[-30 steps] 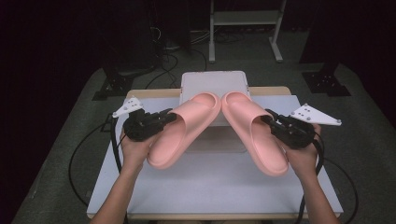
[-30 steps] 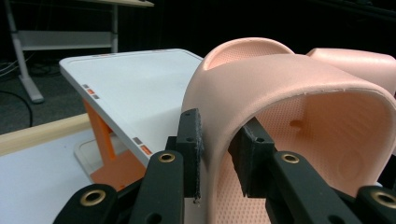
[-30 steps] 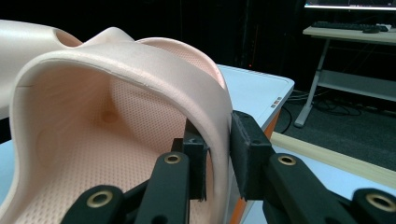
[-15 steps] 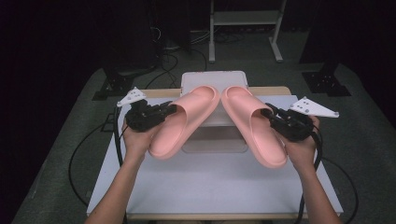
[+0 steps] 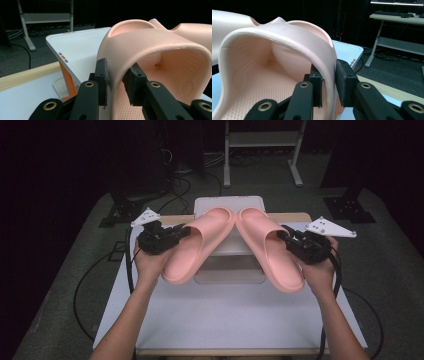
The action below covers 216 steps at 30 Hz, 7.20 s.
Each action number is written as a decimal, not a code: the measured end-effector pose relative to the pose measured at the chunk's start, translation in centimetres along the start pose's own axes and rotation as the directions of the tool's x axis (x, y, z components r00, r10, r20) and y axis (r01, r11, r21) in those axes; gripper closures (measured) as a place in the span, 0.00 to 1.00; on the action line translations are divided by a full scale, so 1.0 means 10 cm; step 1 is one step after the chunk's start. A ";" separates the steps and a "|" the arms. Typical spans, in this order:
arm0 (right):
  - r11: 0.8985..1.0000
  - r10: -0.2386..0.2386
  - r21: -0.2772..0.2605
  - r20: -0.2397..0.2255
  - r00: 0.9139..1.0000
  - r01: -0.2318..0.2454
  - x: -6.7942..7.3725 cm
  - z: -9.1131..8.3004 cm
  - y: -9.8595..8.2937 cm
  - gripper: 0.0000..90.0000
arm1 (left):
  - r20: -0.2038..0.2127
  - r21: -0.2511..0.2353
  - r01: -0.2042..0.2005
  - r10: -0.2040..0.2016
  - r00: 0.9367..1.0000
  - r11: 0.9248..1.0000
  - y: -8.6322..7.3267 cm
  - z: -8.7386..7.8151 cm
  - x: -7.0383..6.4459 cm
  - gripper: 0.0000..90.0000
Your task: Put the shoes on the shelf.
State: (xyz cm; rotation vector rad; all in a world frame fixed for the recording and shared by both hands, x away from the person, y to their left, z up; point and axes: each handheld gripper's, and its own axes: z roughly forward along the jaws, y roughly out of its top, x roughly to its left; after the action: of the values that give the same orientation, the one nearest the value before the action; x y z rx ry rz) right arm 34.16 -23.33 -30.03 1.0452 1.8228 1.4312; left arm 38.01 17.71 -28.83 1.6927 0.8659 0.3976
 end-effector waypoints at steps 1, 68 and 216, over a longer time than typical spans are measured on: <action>1.000 0.000 -0.001 0.001 1.000 0.000 0.00 0.01 0.00 0.84 | -0.002 -0.003 0.001 -0.001 1.000 1.000 0.01 0.01 0.01 0.82; 0.993 0.067 0.093 0.090 0.994 -0.075 -0.05 0.73 0.20 0.79 | -0.064 0.020 0.099 -0.097 0.993 0.995 0.18 0.52 0.21 0.75; 0.989 0.112 0.087 0.071 0.991 -0.118 -0.21 1.05 0.21 0.47 | -0.030 -0.007 0.132 -0.132 0.991 0.991 0.20 0.85 0.22 0.54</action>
State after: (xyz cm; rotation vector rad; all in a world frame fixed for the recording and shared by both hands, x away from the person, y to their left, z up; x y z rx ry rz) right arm 44.36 -19.62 -30.63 1.2465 1.8204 1.3733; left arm 45.79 13.24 -29.91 1.6181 0.9924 0.3360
